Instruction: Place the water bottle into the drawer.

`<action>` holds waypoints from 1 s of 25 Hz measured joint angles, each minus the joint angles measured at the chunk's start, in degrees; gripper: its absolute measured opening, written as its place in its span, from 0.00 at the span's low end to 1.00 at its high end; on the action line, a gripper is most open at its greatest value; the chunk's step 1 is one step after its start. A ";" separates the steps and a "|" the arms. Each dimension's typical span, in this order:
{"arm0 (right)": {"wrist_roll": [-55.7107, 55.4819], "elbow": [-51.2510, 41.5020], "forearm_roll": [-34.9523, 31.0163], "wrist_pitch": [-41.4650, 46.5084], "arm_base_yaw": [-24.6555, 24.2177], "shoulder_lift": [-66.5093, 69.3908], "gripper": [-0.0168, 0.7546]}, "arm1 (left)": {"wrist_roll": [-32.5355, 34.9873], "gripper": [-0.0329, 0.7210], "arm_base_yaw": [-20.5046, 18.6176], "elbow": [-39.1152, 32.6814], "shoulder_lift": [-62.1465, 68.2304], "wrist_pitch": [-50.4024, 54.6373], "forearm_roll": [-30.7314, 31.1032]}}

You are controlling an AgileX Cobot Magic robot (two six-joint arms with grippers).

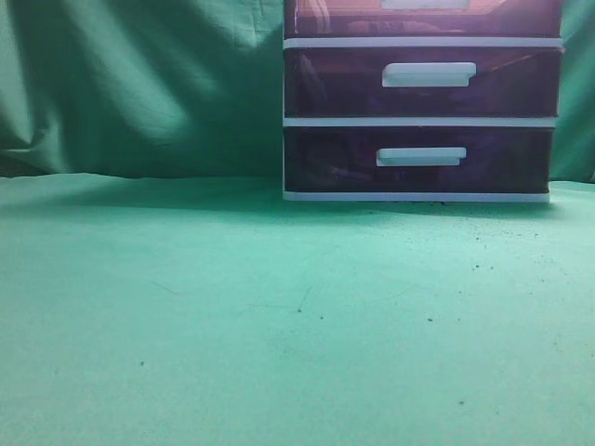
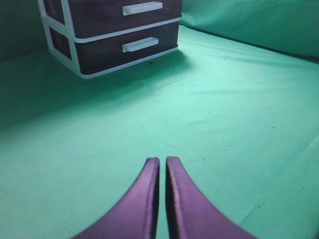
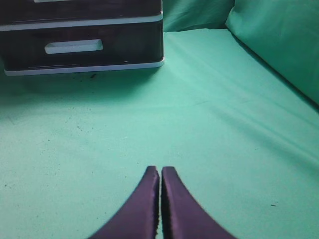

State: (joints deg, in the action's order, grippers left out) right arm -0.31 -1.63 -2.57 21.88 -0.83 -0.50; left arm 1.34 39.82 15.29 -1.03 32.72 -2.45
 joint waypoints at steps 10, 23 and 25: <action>0.00 0.00 0.00 0.00 0.00 0.00 0.02 | 0.00 0.04 -0.16 0.00 0.00 0.00 0.99; 0.00 0.00 0.00 0.00 0.00 0.00 0.02 | 0.00 0.04 -29.42 -10.45 0.00 -7.79 1.38; 0.00 0.00 0.00 0.00 0.00 0.00 0.02 | 0.00 0.04 -33.93 -13.58 0.00 -10.27 0.97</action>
State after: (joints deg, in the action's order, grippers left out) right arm -0.31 -1.63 -2.57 21.88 -0.83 -0.50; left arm 1.34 5.89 1.71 -1.03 22.45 -1.48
